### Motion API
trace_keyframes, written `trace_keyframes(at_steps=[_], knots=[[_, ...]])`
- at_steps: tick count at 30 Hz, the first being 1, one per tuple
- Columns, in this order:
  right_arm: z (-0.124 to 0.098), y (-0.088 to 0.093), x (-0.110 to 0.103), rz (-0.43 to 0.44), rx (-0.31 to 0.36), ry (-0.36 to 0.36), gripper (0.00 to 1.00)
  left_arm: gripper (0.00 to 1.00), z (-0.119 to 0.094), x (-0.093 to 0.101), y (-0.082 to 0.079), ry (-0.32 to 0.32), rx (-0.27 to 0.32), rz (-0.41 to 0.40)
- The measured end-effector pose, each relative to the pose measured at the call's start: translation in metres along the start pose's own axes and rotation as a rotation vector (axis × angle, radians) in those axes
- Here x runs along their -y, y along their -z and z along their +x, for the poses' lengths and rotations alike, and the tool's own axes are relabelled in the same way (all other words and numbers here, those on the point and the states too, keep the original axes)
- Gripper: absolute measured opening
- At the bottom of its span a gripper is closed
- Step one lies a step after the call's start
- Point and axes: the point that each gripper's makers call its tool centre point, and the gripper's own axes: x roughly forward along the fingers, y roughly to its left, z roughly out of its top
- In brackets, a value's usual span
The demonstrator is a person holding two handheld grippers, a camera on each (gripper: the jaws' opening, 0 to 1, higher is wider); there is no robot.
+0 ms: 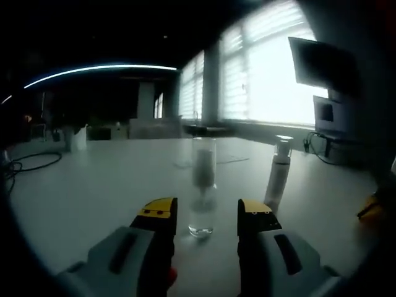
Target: Clamp pump bottle remove cover press pump head put on cover
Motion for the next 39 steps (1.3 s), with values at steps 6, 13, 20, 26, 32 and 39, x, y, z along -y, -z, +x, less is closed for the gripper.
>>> trace_keyframes(at_steps=[6,13,20,26,32,39], knots=[[0.000,0.000,0.000,0.000,-0.001,-0.002,0.00,0.30,0.014,0.002,0.004,0.001,-0.010,-0.001],[0.000,0.000,-0.002,-0.001,-0.002,-0.002,0.00,0.30,0.025,0.002,0.005,-0.015,-0.006,0.015],[0.000,-0.001,-0.002,0.001,-0.002,-0.004,0.00,0.28,0.033,-0.004,0.008,-0.025,0.023,0.016],[0.001,-0.001,-0.003,-0.002,-0.003,-0.007,0.00,0.28,0.038,-0.010,0.019,-0.047,0.011,0.044],[0.001,0.000,-0.003,-0.004,-0.003,-0.009,0.00,0.28,0.040,-0.011,0.015,-0.040,0.026,0.055],[0.000,-0.001,-0.004,-0.009,-0.002,-0.009,0.00,0.26,0.042,-0.010,0.012,-0.029,0.051,0.035]])
